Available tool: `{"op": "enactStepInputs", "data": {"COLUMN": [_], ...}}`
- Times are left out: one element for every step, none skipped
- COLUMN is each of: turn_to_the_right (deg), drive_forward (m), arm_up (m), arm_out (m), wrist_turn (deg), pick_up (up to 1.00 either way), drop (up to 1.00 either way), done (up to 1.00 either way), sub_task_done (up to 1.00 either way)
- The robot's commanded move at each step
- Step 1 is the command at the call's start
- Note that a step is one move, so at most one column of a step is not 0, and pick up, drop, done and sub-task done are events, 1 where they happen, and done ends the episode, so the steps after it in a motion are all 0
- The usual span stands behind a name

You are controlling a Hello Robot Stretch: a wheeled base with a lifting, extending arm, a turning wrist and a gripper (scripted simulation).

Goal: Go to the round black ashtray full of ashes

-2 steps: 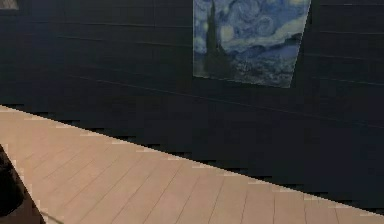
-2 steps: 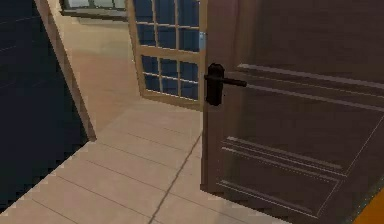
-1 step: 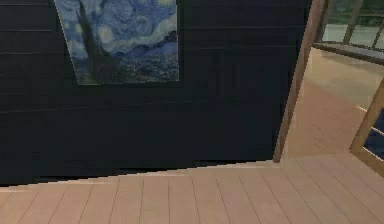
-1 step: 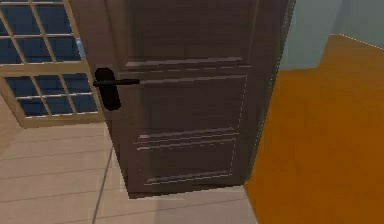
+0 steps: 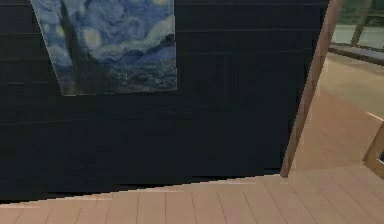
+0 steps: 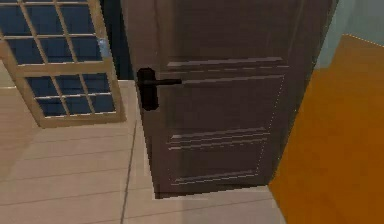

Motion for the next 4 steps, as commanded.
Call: {"op": "enactStepInputs", "data": {"turn_to_the_right": [9.0,0.0,45.0,3.0], "drive_forward": [0.00,0.45,0.00,0.00], "arm_up": [0.00,0.00,0.00,0.00], "arm_out": [0.00,0.00,0.00,0.00], "wrist_turn": [0.0,0.0,0.0,0.0], "pick_up": [0.00,0.00,0.00,0.00], "drop": [0.00,0.00,0.00,0.00], "done": [0.00,0.00,0.00,0.00], "sub_task_done": [0.00,0.00,0.00,0.00]}}
